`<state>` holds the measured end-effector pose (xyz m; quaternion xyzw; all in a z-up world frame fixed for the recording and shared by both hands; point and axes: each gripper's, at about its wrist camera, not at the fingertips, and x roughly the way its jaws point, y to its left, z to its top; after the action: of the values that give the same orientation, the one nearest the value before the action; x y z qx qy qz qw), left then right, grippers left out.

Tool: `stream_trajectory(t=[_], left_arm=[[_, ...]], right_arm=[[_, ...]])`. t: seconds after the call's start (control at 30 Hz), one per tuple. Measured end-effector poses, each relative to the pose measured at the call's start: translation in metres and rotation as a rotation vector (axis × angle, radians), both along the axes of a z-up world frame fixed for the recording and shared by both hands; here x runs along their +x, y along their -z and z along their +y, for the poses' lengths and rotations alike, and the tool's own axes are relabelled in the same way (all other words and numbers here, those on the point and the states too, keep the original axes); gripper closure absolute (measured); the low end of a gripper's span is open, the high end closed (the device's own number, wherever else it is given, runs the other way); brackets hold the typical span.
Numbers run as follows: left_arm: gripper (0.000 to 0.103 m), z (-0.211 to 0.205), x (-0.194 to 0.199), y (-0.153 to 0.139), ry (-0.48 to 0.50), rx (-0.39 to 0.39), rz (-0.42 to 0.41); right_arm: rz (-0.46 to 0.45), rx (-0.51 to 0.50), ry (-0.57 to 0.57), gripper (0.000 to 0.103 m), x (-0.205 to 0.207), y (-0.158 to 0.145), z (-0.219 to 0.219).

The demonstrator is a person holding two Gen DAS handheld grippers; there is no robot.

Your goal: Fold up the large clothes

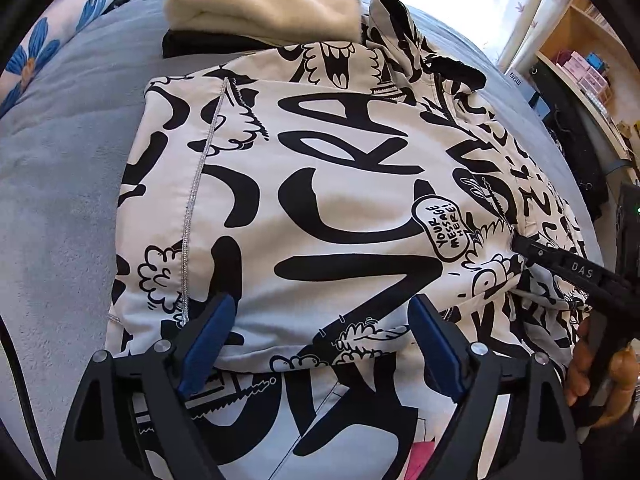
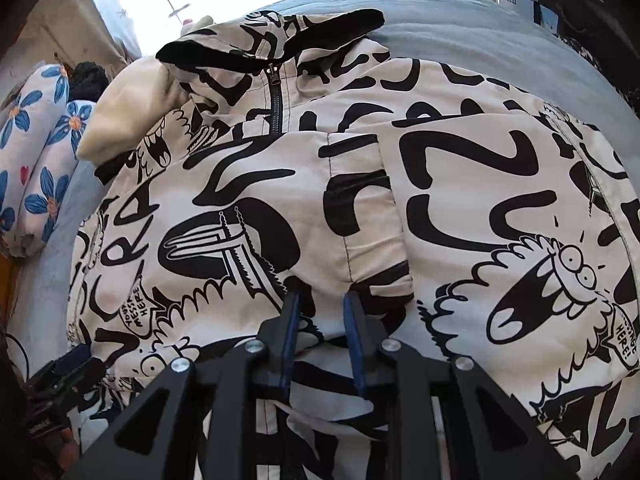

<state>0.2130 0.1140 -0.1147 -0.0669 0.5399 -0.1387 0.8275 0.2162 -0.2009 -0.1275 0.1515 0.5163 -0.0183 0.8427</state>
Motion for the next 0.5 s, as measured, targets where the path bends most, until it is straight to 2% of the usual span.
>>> stream_trajectory(t=[0.03, 0.13, 0.17, 0.23, 0.37, 0.5], left_arm=[[0.016, 0.000, -0.001, 0.000, -0.001, 0.000, -0.001], [0.016, -0.007, -0.001, 0.003, -0.003, 0.067, -0.015], [0.016, -0.013, -0.004, 0.002, 0.003, 0.106, -0.036], [0.016, -0.017, -0.006, 0.001, 0.009, 0.128, -0.049], [0.018, -0.006, -0.011, -0.009, -0.032, 0.036, -0.056], [0.018, 0.006, -0.020, -0.025, -0.069, 0.011, -0.096]], right_arm=[[-0.002, -0.008, -0.004, 0.077, 0.000, 0.000, 0.002], [-0.009, -0.033, -0.022, 0.072, 0.000, 0.000, 0.007], [-0.010, -0.041, -0.025, 0.072, 0.000, 0.000, 0.009], [-0.011, -0.047, -0.027, 0.071, 0.000, 0.000, 0.010], [0.005, -0.037, -0.020, 0.070, -0.001, -0.002, 0.009], [0.028, 0.003, 0.004, 0.069, -0.004, -0.009, 0.005]])
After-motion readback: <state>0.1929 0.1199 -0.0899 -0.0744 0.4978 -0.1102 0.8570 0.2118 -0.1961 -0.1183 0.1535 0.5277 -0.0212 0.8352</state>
